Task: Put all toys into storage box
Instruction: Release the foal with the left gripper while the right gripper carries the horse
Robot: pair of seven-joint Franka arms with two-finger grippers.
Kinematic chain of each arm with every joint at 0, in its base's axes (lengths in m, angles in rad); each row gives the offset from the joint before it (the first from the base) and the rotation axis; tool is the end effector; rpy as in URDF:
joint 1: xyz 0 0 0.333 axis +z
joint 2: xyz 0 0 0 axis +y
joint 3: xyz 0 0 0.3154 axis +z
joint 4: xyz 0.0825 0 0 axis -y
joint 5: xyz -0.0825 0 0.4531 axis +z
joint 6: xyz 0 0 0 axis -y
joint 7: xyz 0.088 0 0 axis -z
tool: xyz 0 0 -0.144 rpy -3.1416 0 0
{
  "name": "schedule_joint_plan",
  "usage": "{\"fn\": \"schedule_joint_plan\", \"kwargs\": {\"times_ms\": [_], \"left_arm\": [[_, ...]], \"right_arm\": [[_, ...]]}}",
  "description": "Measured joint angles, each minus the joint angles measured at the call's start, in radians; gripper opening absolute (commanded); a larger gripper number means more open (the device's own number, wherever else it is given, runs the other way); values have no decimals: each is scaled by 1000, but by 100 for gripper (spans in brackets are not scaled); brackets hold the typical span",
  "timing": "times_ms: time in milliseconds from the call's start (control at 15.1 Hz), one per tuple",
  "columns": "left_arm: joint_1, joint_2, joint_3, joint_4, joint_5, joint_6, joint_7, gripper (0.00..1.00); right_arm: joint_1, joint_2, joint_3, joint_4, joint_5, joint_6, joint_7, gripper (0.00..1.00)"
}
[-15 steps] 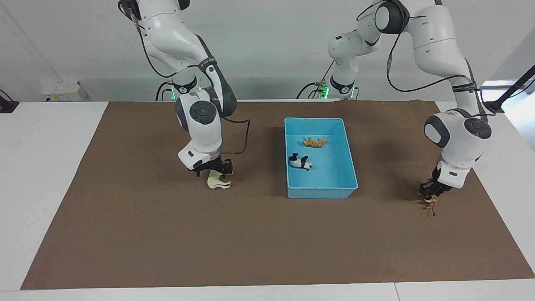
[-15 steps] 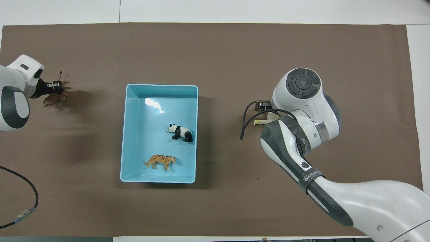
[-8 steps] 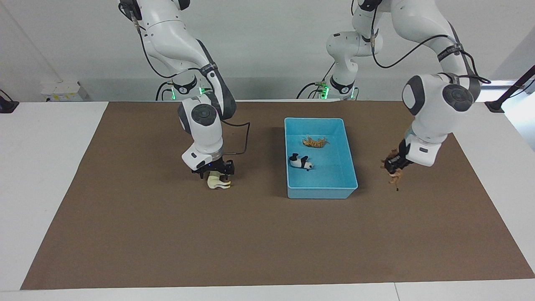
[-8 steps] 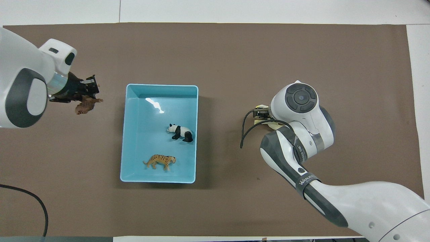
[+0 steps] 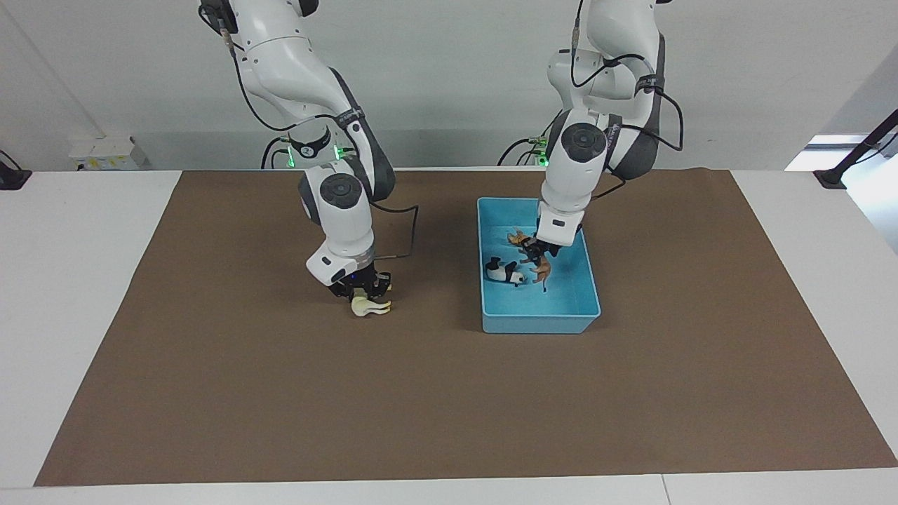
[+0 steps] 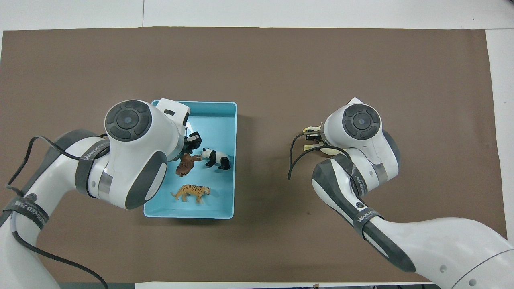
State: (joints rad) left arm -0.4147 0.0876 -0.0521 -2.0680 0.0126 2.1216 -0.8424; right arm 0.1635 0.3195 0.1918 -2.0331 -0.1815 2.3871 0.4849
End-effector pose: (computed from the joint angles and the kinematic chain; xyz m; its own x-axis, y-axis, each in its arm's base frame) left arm 0.5507 -0.2764 0.3118 0.9325 0.3608 -0.0181 0.3602 -0.9324 -0.0292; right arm 0.6121 0.2218 0.2088 0.9977 -0.0091 0.0672 -0.0120 -0.9990 0.0434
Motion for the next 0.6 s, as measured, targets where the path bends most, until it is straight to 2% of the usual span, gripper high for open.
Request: {"fn": "schedule_joint_plan", "kwargs": {"times_ms": [199, 332, 464, 597], "left_arm": [[2, -23, 12, 5, 0, 2, -1, 100], [3, -45, 23, 29, 0, -34, -1, 100], [7, -69, 32, 83, 0, -126, 0, 100], [32, -90, 35, 141, 0, -218, 23, 100]], "right_arm": [[40, -8, 5, 113, 6, -162, 41, 0], [104, -11, 8, 272, 45, -326, 118, 0], [198, 2, 10, 445, 69, -460, 226, 0], [296, 44, 10, 599, 71, -520, 346, 0]]}}
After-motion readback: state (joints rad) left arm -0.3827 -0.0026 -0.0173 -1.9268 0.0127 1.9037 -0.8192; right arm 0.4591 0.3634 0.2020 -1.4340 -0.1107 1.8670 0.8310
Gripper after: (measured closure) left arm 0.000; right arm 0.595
